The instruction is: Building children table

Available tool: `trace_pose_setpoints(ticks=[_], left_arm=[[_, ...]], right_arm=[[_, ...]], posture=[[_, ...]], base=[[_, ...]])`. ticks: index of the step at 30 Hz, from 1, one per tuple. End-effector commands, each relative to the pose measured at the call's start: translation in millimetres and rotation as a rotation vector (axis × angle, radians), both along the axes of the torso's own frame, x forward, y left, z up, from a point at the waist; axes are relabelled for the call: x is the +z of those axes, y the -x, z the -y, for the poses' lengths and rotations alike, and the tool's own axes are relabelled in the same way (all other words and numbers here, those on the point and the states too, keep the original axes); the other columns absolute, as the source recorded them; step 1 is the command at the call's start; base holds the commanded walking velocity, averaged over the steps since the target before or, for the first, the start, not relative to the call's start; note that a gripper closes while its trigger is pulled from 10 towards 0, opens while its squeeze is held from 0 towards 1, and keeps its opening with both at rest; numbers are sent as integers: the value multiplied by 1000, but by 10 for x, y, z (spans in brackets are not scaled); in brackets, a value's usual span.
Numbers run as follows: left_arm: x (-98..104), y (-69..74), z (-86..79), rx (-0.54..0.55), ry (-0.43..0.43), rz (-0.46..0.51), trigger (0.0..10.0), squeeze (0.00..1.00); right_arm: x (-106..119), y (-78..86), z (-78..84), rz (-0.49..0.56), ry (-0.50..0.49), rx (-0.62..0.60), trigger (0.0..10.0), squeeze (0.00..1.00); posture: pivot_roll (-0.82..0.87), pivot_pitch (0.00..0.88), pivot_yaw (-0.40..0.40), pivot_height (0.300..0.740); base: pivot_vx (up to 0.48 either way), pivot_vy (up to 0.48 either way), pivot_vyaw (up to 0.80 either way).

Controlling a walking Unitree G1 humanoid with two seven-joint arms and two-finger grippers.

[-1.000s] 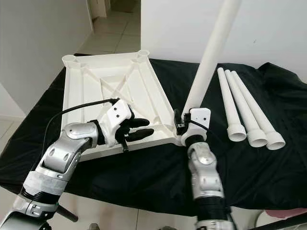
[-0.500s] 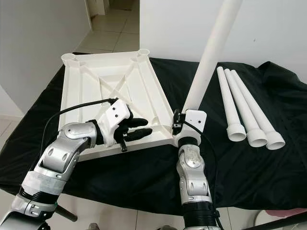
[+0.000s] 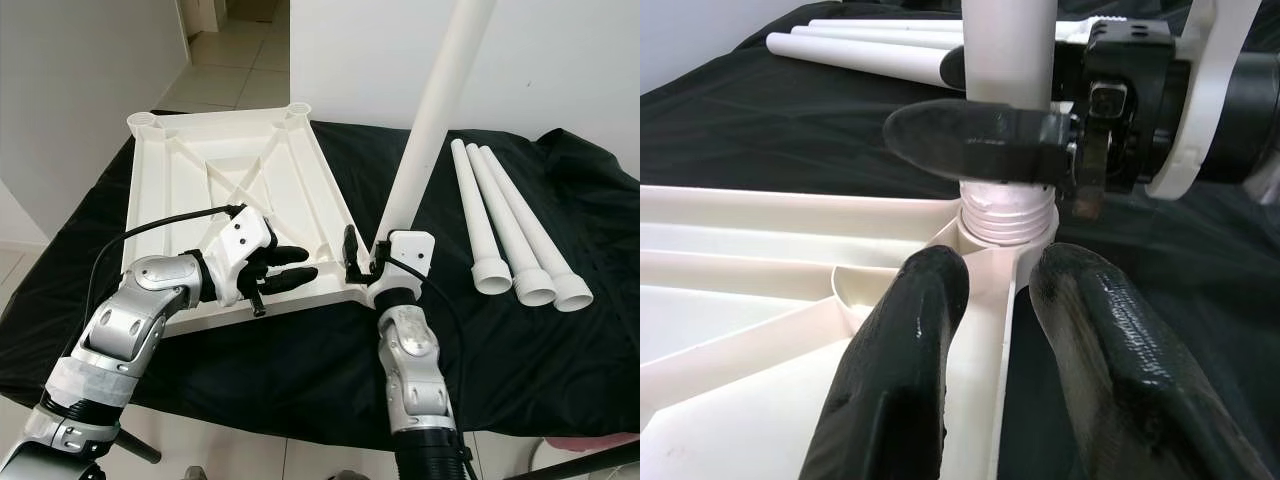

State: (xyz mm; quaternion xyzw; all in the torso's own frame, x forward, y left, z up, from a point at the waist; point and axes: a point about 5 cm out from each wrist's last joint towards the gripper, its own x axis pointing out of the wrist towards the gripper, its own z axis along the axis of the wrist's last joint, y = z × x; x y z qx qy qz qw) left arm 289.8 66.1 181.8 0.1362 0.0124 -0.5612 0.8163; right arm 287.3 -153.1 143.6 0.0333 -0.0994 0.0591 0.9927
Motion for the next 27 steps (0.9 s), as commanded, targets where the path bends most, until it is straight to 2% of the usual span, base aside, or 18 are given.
trace_pose_setpoints(ticks=[1, 3, 5, 9, 12, 13, 16, 25, 26, 27], left_arm=[[29, -62, -6, 94, 14, 26, 10000, 0], [31, -65, -3, 93, 14, 27, 10000, 0], [31, -65, -3, 93, 14, 27, 10000, 0], [41, -73, -1, 90, 14, 31, 10000, 0], [43, -76, -2, 90, 14, 32, 10000, 0], [43, -76, -2, 90, 14, 32, 10000, 0], [53, -79, 7, 83, 15, 35, 10000, 0], [60, -81, 8, 84, 16, 37, 10000, 0], [60, -81, 8, 84, 16, 37, 10000, 0], [60, -81, 8, 84, 16, 37, 10000, 0]], right_arm=[[-19, 6, 24, 7, 17, 68, 10000, 0], [-26, -8, 65, 11, 47, 160, 10000, 0], [-26, -8, 65, 11, 47, 160, 10000, 0], [-4, -88, 171, 9, 68, 254, 10000, 0], [-1, -107, 194, 6, 74, 280, 10000, 0], [-1, -107, 194, 6, 74, 280, 10000, 0], [3, -224, 174, -7, 113, 383, 10000, 0], [-46, -277, 148, -19, 149, 437, 10000, 0], [-55, -283, 160, -19, 146, 442, 2745, 0], [-55, -283, 160, -19, 146, 442, 2745, 0]], posture=[[-82, 0, 2, 740], [-82, 0, 2, 740], [-82, 0, 2, 740], [-83, 0, 7, 740], [-83, 0, 7, 740], [-83, 0, 7, 740], [-83, 0, 11, 740], [-79, 0, 11, 740], [-78, 0, 11, 740], [-78, 0, 11, 740]], base=[[0, 0, 0], [0, 0, 0], [0, 0, 0], [0, 0, 0], [0, 0, 0], [0, 0, 0], [0, 0, 0], [0, 0, 0], [0, 0, 0], [0, 0, 0]])
